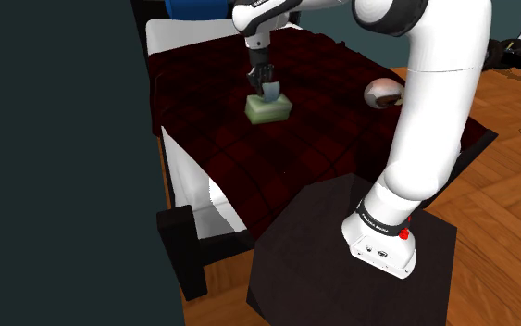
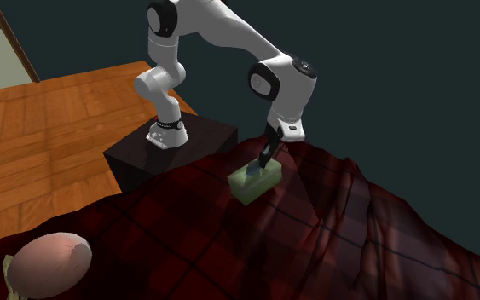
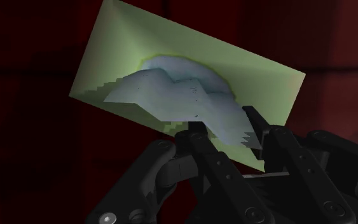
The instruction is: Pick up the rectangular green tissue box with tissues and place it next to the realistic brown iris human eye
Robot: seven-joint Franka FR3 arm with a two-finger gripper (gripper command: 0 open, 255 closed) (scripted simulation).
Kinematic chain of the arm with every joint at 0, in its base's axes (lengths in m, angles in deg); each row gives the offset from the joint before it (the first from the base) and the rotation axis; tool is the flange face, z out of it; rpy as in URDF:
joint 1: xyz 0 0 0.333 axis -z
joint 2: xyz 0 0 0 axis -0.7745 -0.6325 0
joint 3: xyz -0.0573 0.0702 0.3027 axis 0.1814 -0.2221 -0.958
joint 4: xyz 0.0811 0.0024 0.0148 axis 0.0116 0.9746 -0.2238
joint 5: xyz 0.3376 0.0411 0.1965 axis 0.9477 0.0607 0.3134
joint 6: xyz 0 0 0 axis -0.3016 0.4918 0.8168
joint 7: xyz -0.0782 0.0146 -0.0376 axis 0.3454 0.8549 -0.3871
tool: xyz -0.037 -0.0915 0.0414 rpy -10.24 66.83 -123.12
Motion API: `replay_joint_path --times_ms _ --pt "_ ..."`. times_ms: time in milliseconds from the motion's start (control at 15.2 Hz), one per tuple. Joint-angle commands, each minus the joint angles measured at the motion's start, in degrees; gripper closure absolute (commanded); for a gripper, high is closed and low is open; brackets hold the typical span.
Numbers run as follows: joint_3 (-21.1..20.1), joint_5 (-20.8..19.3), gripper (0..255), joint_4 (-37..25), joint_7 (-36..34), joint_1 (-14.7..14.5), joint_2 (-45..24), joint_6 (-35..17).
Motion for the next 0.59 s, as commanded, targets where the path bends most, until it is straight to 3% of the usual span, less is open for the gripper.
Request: replay_joint_path --times_ms 0,528 --pt "0.1 -0.1 255 -1.2 0.2 0.1 0.3 1.4" --pt "0.2 -0.3 255 -5.3 0.4 0.0 1.8 7.0"
